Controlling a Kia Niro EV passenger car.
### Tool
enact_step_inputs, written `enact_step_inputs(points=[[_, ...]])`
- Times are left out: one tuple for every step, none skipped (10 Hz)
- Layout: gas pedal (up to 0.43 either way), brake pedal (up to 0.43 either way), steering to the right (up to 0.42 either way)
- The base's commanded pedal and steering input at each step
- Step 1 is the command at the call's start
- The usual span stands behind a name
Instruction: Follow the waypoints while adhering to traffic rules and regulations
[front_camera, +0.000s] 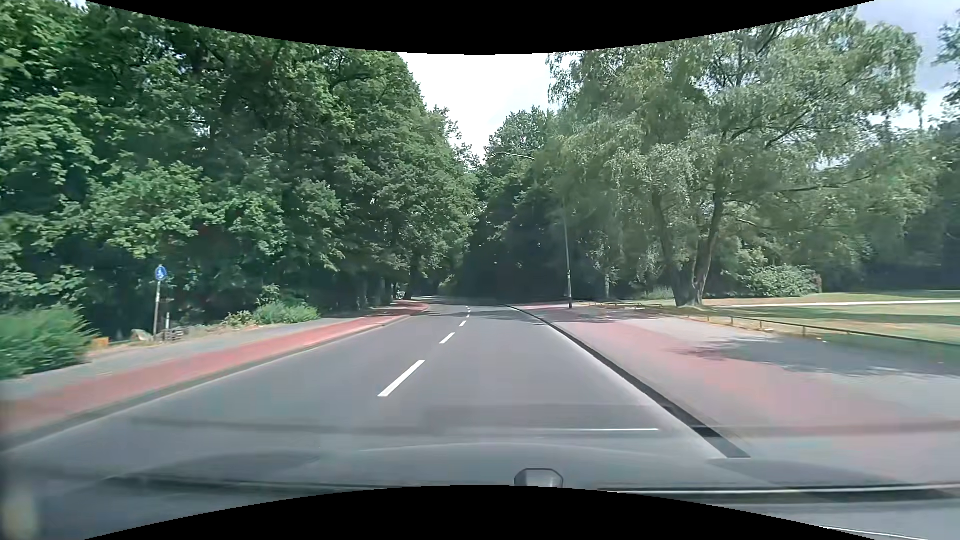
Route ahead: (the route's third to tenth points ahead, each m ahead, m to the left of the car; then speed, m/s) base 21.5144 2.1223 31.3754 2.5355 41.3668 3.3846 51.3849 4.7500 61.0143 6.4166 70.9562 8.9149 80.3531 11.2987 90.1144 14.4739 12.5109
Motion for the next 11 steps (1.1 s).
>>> enact_step_inputs(points=[[0.150, 0.018, -0.007], [0.150, 0.018, -0.008], [0.150, 0.018, -0.008], [0.150, 0.018, -0.006], [0.150, 0.018, -0.006], [0.150, 0.018, -0.006], [0.150, 0.018, -0.006], [0.150, 0.018, -0.005], [0.150, 0.018, -0.005], [0.150, 0.018, -0.007], [0.150, 0.018, -0.009]])
